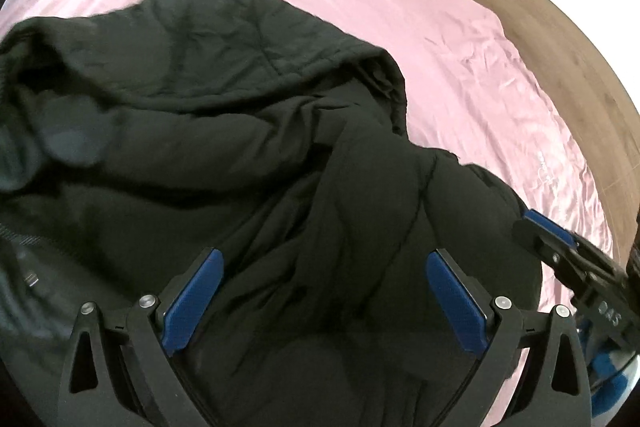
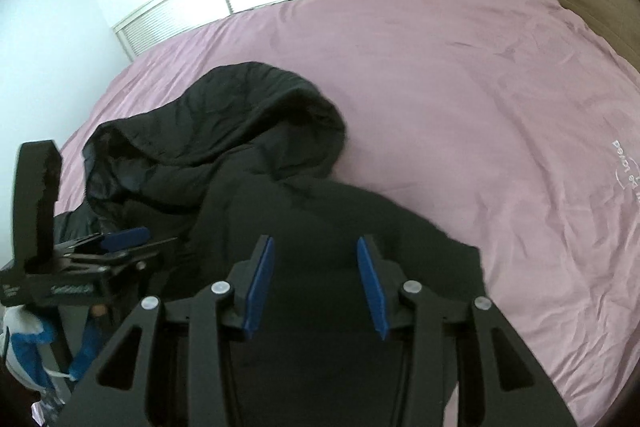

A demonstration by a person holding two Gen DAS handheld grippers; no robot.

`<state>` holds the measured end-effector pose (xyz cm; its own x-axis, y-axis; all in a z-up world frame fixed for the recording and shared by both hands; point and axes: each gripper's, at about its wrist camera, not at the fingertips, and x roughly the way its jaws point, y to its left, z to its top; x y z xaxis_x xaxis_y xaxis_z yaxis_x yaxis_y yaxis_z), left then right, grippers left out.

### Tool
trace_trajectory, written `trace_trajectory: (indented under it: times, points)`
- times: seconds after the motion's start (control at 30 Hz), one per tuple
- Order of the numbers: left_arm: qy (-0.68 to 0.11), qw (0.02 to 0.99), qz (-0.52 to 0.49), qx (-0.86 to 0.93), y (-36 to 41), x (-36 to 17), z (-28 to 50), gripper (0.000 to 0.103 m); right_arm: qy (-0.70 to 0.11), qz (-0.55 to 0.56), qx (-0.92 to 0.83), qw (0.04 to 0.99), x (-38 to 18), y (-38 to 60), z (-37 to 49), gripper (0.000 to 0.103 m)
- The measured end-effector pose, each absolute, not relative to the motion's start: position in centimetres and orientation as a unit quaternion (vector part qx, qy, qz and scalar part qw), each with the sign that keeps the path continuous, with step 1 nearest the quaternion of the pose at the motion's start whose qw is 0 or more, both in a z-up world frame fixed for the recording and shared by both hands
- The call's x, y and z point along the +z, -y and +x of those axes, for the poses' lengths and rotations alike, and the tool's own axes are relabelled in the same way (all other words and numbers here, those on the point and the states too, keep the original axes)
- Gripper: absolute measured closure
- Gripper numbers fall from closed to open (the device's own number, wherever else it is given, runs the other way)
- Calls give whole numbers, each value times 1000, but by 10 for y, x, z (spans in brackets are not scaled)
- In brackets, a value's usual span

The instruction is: Fold large clothes

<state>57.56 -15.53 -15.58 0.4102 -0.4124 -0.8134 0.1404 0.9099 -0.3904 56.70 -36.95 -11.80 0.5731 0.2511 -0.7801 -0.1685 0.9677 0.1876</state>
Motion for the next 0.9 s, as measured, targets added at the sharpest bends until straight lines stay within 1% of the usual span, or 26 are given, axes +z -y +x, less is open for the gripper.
trace_trajectory:
  times: [0.03, 0.17, 0.23, 0.3, 0.33, 0.37, 0.4, 0.43, 0.6, 0.73, 0.83, 0.9]
  points:
    - [-522, 822, -144, -177, 160, -162, 585, 3, -447, 46, 111, 886, -121, 374, 570, 55]
    - [-532, 811, -154, -187, 176, -173, 603, 4, -454, 61, 95, 884, -134, 383, 577, 50]
    - [-539, 803, -152, -202, 186, -179, 607, 18, -467, 65, 93, 877, -146, 381, 581, 46]
    - [-551, 793, -147, -212, 195, -183, 608, 54, -478, 63, 91, 871, -155, 377, 583, 42]
    - [-556, 786, -157, -221, 195, -185, 606, 64, -483, 62, 91, 869, -160, 374, 584, 41]
    - [-557, 783, -163, -223, 193, -185, 605, 76, -487, 61, 93, 866, -163, 371, 584, 41]
    - [-554, 784, -171, -222, 189, -182, 599, 92, -488, 61, 96, 866, -165, 368, 583, 41]
    - [-553, 780, -180, -229, 185, -178, 593, 95, -489, 61, 101, 864, -166, 364, 581, 41]
    - [-531, 808, -158, -198, 155, -140, 527, 95, -484, 43, 154, 860, -154, 336, 556, 41]
    - [-532, 818, -159, -150, 120, -124, 472, 94, -486, 28, 228, 843, -151, 301, 525, 41]
    - [-555, 816, -112, -114, 106, -136, 448, 85, -493, -10, 260, 830, -162, 267, 506, 41]
    - [-571, 811, -83, -90, 100, -152, 442, 71, -500, -39, 259, 825, -175, 251, 502, 40]
